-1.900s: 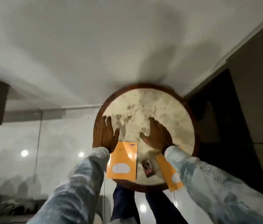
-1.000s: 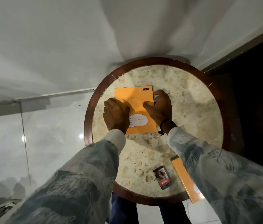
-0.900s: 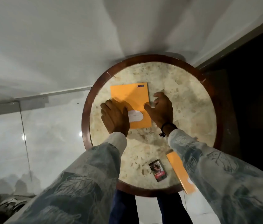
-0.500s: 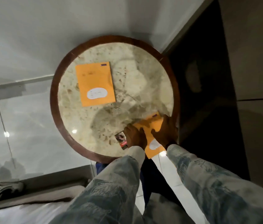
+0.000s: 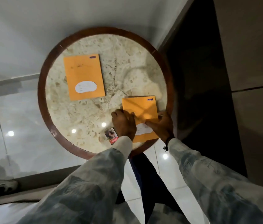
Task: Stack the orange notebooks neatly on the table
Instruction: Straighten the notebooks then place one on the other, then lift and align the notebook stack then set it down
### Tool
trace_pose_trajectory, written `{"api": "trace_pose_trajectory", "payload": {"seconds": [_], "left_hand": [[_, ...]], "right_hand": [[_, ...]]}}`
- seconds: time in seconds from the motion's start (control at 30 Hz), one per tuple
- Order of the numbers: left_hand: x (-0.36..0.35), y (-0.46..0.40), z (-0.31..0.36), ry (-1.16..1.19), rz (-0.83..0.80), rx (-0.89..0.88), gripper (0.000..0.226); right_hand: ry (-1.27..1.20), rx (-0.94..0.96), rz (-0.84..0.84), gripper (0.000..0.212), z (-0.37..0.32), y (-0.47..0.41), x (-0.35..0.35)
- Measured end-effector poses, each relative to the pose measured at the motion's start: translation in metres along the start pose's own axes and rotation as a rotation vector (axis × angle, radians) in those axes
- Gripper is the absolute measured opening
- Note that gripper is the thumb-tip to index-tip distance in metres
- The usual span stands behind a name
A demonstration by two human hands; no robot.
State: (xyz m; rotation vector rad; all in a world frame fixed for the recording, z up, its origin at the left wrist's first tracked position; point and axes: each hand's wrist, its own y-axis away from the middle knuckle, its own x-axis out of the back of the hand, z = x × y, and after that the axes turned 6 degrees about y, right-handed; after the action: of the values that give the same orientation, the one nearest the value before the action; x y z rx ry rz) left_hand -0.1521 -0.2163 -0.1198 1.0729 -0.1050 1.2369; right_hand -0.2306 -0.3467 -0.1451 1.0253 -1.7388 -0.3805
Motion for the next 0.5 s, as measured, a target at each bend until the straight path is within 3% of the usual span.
{"api": "trace_pose_trajectory", "payload": {"seconds": [0.17,0.3,0.5], "left_hand": [[0.081,-0.088,0.027,0.082,0.125,-0.115,0.044],[0.141,-0.163,0.033,0.021,0.201,-0.114,0.045],[0.169,-0.208,0.010,-0.195,0.160,-0.097,0.049]], "right_hand": [[-0.129,0.164,0.110,0.064,-0.110,-0.013,-0.035],[-0.077,0.276,0.168,0.063,-0.195,-0.022,-0.076],[0.058,0.248,0.106,0.056,-0.239,-0.038,-0.132]]}}
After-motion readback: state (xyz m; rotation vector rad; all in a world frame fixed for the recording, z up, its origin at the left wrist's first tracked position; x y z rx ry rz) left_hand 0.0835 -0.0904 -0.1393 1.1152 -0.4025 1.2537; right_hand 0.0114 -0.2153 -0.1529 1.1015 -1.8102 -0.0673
